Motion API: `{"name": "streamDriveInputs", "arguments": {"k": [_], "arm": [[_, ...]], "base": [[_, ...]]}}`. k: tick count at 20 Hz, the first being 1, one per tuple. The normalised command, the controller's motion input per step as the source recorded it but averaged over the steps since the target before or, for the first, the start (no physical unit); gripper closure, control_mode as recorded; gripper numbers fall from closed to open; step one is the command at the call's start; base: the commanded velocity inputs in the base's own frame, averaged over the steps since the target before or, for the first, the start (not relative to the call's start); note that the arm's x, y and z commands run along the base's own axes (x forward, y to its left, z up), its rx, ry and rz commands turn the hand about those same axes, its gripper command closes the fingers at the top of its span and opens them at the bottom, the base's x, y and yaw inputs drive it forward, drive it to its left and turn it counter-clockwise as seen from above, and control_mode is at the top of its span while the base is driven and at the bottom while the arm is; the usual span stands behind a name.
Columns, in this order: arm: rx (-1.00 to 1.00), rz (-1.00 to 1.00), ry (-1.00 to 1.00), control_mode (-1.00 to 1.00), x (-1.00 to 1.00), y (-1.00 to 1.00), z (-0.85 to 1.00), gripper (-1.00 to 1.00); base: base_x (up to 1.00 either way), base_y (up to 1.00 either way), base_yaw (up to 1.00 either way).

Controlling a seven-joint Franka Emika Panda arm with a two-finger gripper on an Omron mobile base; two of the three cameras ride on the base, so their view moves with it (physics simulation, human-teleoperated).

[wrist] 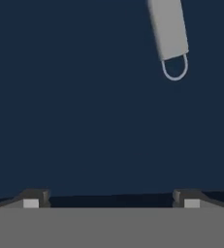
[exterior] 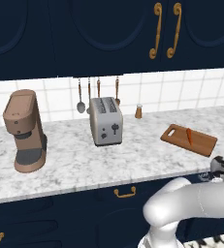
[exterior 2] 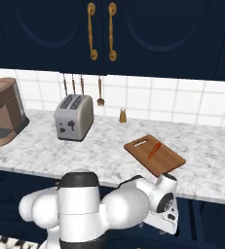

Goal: Place the appropriate cutting tool for cutting the carrot skin on the cutting board.

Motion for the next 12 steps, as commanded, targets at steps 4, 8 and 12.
{"name": "streamDriveInputs", "arguments": {"k": [4, 8, 12], "arm": [[0.0, 0.11, 0.11, -1.0, -0.36, 0.0, -0.44, -1.0], [0.0, 0.13, 0.16, -1.0, -0.55, 0.0, -0.33, -1.0], [0.0, 0.12, 0.17, -1.0, -0.64, 0.0, 0.0, -1.0]], "base": [[0.0, 0.0, 0.0], [0.0, 0.0, 0.0], [0.0, 0.0, 0.0]]}}
